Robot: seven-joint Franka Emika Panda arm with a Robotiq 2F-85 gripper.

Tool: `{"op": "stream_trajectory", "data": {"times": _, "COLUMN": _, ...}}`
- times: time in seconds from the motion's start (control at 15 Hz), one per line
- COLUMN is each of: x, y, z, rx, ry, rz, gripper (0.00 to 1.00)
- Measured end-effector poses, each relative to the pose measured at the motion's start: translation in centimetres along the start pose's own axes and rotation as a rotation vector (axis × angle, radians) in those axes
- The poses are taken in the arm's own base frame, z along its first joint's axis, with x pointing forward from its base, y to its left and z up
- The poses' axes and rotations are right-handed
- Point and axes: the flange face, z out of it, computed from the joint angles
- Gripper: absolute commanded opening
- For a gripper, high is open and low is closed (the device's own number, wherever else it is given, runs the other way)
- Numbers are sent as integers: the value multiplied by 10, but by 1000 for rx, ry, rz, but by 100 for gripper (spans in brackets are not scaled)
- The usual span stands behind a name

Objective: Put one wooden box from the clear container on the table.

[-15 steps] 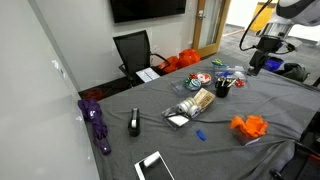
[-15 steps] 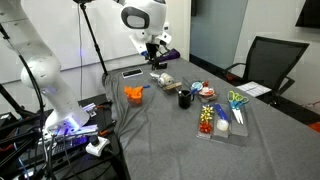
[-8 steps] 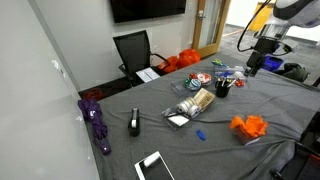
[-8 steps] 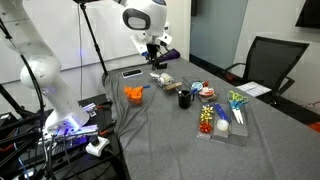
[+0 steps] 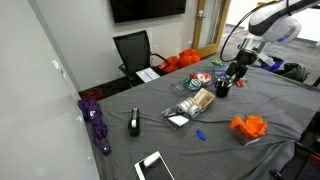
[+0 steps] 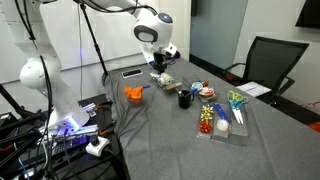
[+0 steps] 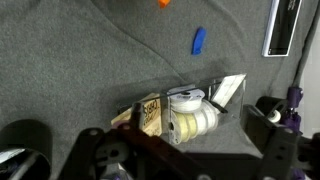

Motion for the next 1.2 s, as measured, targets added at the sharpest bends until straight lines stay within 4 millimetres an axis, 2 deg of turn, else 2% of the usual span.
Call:
{"op": "stream_trajectory", "data": {"times": 0.53, "x": 49, "y": 34, "z": 43, "rx": -16, "ry": 3, "rz": 29, "gripper": 100}}
{"op": "stream_trajectory", "data": {"times": 0.8, "x": 59, "y": 53, "z": 62, "rx": -18, "ry": 10, "rz": 50, "gripper": 100}}
{"op": "stream_trajectory", "data": {"times": 1.2, "x": 70, "y": 68, "z": 88, "rx": -30, "ry": 49, "rz": 66, "gripper": 100}}
